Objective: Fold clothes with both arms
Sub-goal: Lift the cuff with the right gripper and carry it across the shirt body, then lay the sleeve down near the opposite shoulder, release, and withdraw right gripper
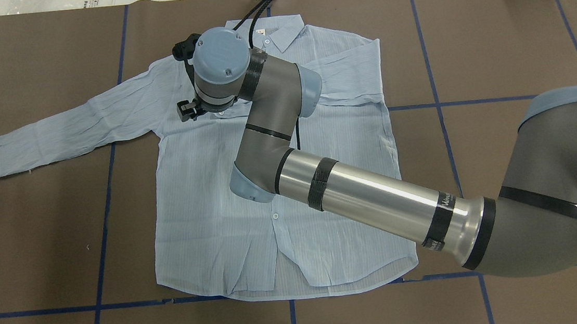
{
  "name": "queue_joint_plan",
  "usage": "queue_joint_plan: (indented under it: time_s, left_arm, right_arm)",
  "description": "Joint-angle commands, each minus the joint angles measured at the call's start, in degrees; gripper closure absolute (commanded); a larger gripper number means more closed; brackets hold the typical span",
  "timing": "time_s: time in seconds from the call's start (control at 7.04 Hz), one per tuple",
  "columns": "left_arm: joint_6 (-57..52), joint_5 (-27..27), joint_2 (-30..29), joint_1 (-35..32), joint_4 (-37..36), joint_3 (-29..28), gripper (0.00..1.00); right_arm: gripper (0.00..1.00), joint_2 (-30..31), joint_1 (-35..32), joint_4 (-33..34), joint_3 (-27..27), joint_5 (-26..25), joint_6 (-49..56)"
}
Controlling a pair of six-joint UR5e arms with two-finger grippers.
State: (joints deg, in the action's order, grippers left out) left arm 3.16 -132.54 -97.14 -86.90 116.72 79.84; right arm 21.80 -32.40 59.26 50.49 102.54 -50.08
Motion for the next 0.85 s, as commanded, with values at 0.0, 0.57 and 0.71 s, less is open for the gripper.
queue_joint_plan:
  time_s: [0.0,0.57,0.71]
  left_arm:
    - [16.2,0.3,0.7,6.1,8.8,-0.5,0.01]
    - [41.7,11.2,6.5,19.4,27.1,-0.6,0.02]
    - [43.3,14.5,6.4,22.1,27.2,-0.7,0.02]
  right_arm:
    - [0.00,0.6,-1.6,12.0,5.5,1.4,-1.0]
    - [0.00,14.1,-13.0,25.9,24.2,13.9,3.6]
    - [0.00,20.0,-15.9,25.9,29.3,16.0,7.2]
